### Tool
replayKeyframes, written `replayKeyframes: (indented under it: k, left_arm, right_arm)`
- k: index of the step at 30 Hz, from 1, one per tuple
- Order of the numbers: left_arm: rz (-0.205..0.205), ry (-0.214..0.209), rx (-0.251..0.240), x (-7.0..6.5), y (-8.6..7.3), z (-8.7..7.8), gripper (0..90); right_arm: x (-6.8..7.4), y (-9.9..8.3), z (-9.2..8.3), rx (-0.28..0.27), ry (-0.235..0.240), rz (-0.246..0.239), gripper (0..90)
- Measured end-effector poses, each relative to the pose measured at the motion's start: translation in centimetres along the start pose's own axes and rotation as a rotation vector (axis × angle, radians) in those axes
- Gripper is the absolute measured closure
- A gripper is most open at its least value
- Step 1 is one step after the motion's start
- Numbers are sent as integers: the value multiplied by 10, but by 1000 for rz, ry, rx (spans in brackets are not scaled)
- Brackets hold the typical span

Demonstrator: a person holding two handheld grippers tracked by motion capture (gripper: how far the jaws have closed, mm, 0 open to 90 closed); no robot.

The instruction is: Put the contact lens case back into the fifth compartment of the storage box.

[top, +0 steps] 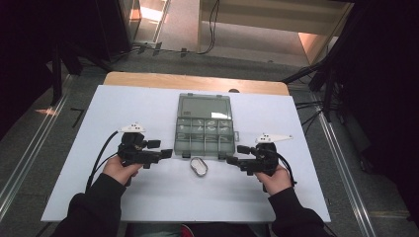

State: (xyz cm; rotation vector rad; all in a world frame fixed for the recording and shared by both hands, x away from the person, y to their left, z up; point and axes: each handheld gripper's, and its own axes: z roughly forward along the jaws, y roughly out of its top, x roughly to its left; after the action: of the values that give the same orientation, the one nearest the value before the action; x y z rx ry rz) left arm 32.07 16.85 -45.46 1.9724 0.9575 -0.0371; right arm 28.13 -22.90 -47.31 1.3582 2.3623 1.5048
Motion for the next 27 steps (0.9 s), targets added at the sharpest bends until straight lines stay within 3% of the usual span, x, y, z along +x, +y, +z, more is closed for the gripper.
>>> replayKeyframes:
  k: [13,27]
  left_arm:
    - [11,-14,15,-4,-17,-13,280]
    - [12,-16,27,-5,-25,-17,280]
  right_arm:
    - [8,-17,-6,28,5,3,251]
    - [16,-15,5,52,30,-19,251]
